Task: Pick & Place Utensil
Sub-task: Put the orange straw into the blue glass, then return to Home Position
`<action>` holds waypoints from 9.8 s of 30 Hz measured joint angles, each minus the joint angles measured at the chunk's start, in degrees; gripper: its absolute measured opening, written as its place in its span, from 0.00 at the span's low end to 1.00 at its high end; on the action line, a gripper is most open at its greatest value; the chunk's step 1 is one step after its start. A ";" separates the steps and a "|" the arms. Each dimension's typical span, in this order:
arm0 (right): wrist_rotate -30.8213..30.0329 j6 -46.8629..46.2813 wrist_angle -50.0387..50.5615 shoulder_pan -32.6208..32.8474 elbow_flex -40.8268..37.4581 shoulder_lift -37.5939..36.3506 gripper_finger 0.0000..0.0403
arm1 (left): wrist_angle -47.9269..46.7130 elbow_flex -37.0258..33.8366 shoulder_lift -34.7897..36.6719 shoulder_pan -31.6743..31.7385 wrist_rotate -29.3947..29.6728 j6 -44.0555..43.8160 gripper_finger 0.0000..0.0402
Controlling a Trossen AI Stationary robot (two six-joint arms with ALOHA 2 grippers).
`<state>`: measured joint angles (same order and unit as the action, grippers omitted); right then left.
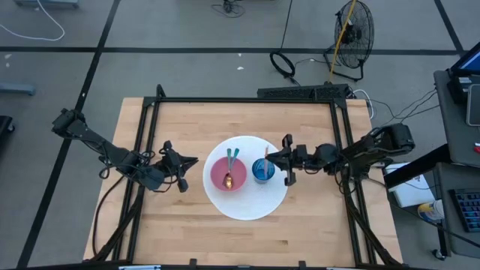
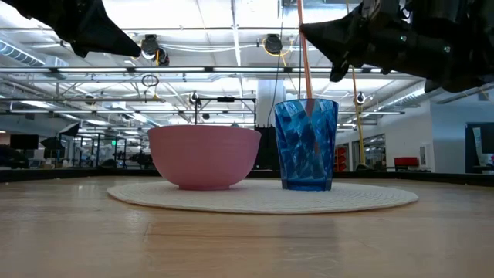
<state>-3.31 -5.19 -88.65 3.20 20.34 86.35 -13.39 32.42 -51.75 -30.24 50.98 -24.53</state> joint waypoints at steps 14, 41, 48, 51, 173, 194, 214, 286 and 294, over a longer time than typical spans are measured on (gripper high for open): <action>-2.65 1.21 4.68 0.02 0.02 0.04 0.03 | -0.05 0.00 0.00 0.00 -0.07 0.26 0.09; -2.61 -0.32 6.15 0.02 0.02 0.04 0.35 | -0.04 0.00 0.00 0.00 -0.09 0.06 0.09; -2.63 2.41 2.87 0.00 0.02 0.04 0.51 | -0.04 0.00 0.00 0.00 -0.11 0.21 0.09; -2.63 3.45 2.02 -0.21 0.02 -1.13 0.56 | -0.04 0.00 0.00 0.00 -0.11 0.21 0.09; 13.57 9.53 69.19 -7.37 -17.20 -78.00 0.73 | 20.49 -31.50 49.33 29.55 -44.02 28.32 0.09; 5.10 4.83 75.66 -4.33 -17.22 -85.44 0.73 | 16.92 -31.47 50.82 29.55 -43.47 26.95 0.09; -4.71 2.47 84.21 4.28 -17.22 -85.43 0.73 | 14.71 -31.39 50.80 29.53 -43.48 27.07 0.09; -8.64 2.85 76.91 4.52 -17.22 -85.42 0.73 | 16.56 -31.50 50.64 29.55 -47.65 26.16 0.09; -7.79 4.36 89.96 4.49 -17.20 -85.22 0.73 | 16.57 -31.50 50.63 29.55 -47.65 26.16 0.09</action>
<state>-11.10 -0.83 1.30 7.69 3.14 1.12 3.18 0.93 -1.11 -0.69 3.33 1.63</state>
